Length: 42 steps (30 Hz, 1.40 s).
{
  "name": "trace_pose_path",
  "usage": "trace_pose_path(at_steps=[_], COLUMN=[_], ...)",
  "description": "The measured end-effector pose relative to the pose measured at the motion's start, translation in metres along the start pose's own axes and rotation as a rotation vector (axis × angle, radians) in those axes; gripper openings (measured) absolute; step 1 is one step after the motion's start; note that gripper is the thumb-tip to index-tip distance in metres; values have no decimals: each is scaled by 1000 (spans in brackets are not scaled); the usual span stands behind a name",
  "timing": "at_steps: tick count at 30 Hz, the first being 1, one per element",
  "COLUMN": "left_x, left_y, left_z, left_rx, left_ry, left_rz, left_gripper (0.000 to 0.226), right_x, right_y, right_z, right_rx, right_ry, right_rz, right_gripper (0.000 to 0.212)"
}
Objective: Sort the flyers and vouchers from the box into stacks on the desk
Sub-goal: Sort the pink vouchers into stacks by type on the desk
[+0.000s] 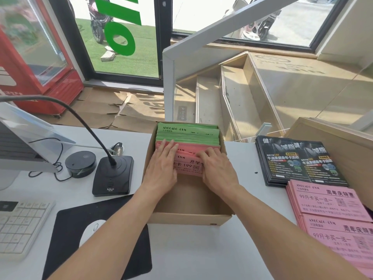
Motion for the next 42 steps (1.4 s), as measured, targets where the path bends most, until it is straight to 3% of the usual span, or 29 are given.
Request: trace_pose_path(at_steps=[3,7,9,11,14,16,19,23,28,32,36,42], left_x=[0,1,1,-3,-18,-38,-80,-136,-177,-175,-175,-193], left_y=[-2,-1,5,14,39,58,71,50,9,-19,-33,-46], left_z=[1,0,2,2,-11,-25,-51,-80,-126,-177,-211,-229], left_rx=[-22,-116,-193,-255,-366,-385,-346,-201,-88,-34,49,59], left_ry=[-7,-26,-25,-61,-220,-310,-380,-360,-350,-173,186,528], left_rz=[5,67,84,27,-138,-256,-398,-573,-550,-549,-621,-755], left_gripper=[80,66,41,27,36,35,19,16,15,21,37,48], right_x=[1,3,0,-3,-11,-26,-52,-89,-121,-120,-127,-132], right_y=[5,5,5,13,48,76,115,134,120,91,62,57], right_z=[-4,-5,-5,-11,-31,-47,-86,-145,-215,-260,-282,-285], right_rx=[54,119,-27,-216,-443,-517,-476,-301,-189,-94,133,203], right_ry=[-22,-9,-37,-91,-148,-166,-222,-337,-453,-403,-358,-391], right_rz=[65,57,145,314,506,631,837,874,867,833,768,886], right_gripper=[50,23,22,38,48,43,29,32,30,24,36,45])
Point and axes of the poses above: each hand's wrist, its own z-axis towards the middle knuckle, its own y-axis out of the back of the hand, x = y × z, the point moved 1 cm from there along z, towards the middle knuckle
